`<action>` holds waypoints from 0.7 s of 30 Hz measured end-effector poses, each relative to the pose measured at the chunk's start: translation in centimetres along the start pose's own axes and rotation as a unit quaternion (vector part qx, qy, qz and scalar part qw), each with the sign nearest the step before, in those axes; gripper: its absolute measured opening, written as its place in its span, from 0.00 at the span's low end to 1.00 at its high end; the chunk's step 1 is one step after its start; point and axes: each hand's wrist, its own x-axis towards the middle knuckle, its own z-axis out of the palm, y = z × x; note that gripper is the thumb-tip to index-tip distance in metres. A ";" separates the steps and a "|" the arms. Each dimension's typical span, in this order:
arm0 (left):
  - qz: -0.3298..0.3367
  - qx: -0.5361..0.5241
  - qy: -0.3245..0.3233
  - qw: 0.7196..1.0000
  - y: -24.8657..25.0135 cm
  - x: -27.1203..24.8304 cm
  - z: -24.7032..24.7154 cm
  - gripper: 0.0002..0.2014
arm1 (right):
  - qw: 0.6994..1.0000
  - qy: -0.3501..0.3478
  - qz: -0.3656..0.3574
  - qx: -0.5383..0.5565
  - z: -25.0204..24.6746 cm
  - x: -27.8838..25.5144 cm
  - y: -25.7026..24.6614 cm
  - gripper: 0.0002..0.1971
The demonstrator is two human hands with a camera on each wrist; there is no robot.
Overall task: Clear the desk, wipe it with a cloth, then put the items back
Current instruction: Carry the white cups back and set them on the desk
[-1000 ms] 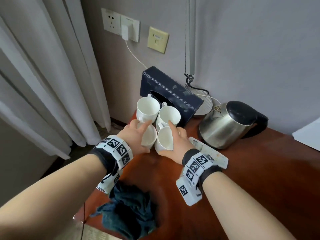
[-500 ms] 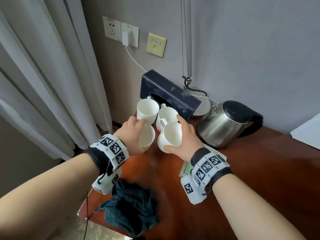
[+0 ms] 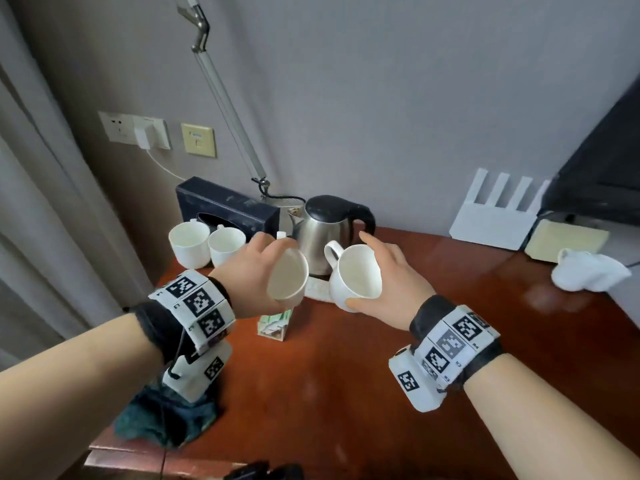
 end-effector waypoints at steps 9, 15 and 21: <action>0.110 -0.019 -0.032 0.993 16.9 0.5 6.2 0.48 | 0.994 0.039 0.073 -0.065 -8.5 -13.1 12.5 0.49; 0.170 -0.034 -0.061 0.983 26.3 2.0 9.8 0.47 | 0.989 0.049 0.121 -0.066 -12.3 -19.1 19.5 0.48; 0.212 -0.017 -0.084 0.974 32.7 5.0 12.2 0.47 | 0.983 0.049 0.161 -0.068 -15.0 -21.0 25.6 0.49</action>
